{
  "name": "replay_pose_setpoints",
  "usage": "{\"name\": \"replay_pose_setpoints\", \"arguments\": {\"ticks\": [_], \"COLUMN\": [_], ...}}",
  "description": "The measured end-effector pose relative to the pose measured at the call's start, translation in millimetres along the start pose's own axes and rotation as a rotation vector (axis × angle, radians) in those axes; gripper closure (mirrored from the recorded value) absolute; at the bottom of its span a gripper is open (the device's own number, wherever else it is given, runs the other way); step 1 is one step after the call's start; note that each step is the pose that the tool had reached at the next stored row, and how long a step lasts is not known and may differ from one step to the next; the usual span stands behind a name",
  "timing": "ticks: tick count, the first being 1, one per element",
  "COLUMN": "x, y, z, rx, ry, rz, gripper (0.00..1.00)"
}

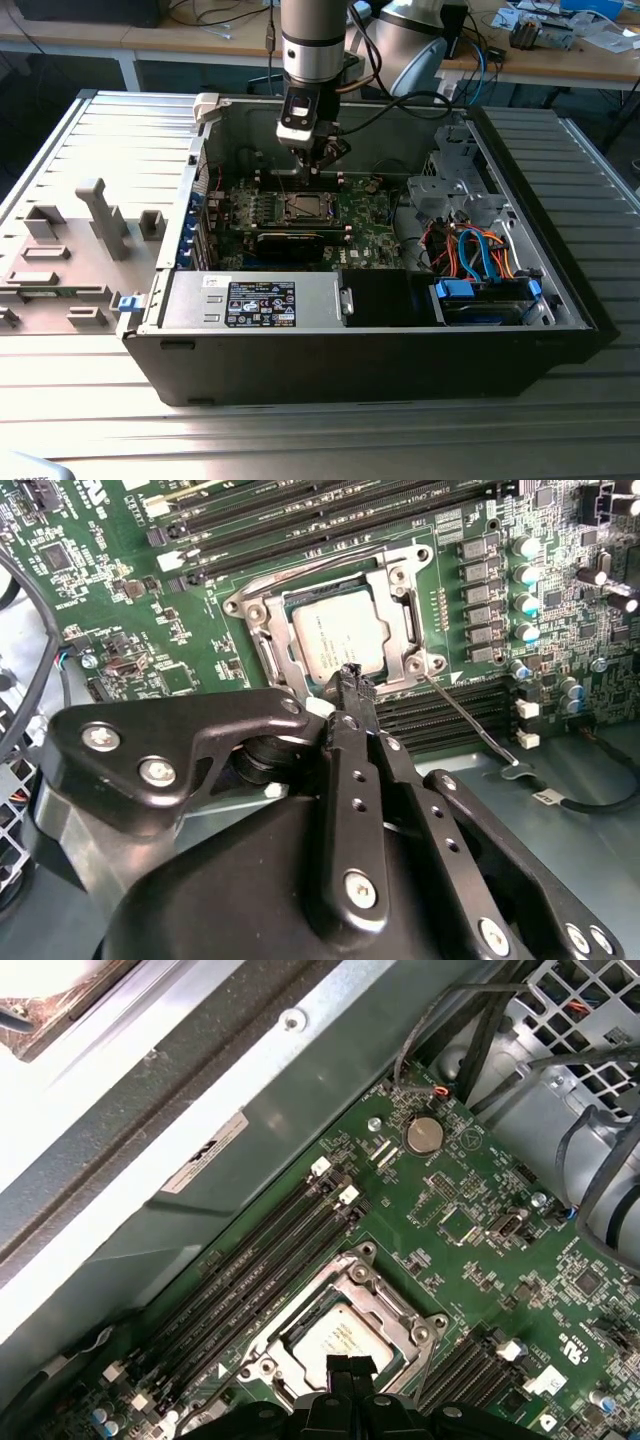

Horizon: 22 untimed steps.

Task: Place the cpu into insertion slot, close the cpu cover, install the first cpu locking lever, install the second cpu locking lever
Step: 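Install the first cpu locking lever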

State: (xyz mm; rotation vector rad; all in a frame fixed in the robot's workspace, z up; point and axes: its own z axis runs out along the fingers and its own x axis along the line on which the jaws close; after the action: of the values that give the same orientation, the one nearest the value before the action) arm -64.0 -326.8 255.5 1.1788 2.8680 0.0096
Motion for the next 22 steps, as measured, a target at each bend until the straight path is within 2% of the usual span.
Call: {"name": "replay_pose_setpoints", "arguments": {"ticks": [22], "x": [0.0], "y": [0.0], "z": [0.0], "rx": [-0.0022], "ry": [0.0013], "rz": [-0.062], "gripper": [0.89]}}
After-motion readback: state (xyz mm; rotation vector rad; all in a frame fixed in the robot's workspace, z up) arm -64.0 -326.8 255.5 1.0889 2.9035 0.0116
